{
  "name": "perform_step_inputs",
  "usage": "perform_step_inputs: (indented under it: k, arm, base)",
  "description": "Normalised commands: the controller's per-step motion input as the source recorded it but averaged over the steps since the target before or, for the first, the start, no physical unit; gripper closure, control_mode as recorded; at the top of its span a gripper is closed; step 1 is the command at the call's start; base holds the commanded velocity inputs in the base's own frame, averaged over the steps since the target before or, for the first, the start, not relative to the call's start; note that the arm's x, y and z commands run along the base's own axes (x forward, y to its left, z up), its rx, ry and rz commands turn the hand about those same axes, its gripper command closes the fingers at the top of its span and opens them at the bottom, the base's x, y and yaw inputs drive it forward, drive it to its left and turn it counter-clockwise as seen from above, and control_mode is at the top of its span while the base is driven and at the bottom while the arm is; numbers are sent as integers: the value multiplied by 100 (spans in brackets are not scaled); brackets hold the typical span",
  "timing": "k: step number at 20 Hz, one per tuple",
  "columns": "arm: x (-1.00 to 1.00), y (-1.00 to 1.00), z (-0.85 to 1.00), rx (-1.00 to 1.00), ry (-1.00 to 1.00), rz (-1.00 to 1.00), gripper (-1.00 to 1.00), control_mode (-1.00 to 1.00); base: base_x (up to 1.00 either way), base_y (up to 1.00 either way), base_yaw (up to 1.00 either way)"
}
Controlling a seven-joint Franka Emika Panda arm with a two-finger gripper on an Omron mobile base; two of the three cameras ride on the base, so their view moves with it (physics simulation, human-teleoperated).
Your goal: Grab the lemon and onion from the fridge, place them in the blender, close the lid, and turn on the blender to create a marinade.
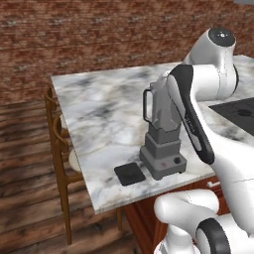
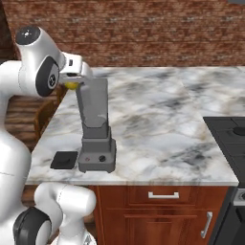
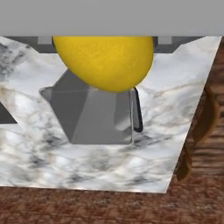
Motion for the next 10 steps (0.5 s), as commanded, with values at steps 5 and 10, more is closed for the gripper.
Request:
perform_step_inputs:
  k: [5,10]
  arm:
    - [52,-16,-17,-6,17,0,100,-100]
    - [42,-29,0,-1,15,0,100,-100]
  base:
    - [0,0,0]
    - [0,0,0]
